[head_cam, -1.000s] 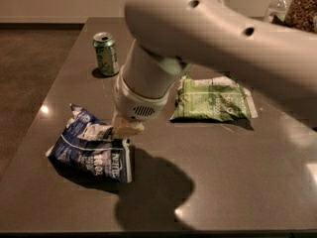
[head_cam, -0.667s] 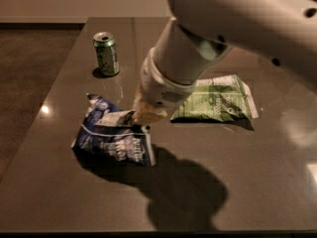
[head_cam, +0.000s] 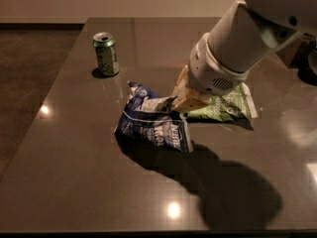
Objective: Move blue chip bag near green jalapeno chip bag
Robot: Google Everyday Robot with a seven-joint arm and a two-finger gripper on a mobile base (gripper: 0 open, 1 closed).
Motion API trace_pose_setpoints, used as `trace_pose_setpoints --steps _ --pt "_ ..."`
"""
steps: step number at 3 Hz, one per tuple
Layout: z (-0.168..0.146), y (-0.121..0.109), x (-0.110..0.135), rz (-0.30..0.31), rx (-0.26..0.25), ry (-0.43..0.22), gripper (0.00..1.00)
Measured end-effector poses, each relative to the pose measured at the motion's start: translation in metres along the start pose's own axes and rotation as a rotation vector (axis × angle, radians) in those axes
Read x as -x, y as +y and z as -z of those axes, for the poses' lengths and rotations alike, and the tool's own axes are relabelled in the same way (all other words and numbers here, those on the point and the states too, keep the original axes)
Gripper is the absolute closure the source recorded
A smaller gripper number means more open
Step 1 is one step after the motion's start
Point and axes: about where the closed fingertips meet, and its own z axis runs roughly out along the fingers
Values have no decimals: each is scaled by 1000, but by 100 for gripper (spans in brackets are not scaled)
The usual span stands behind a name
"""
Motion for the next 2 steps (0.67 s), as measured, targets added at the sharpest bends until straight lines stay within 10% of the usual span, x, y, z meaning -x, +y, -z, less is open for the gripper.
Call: trace_pose_setpoints --steps 2 --pt "27 -5 -66 -66 -34 87 100"
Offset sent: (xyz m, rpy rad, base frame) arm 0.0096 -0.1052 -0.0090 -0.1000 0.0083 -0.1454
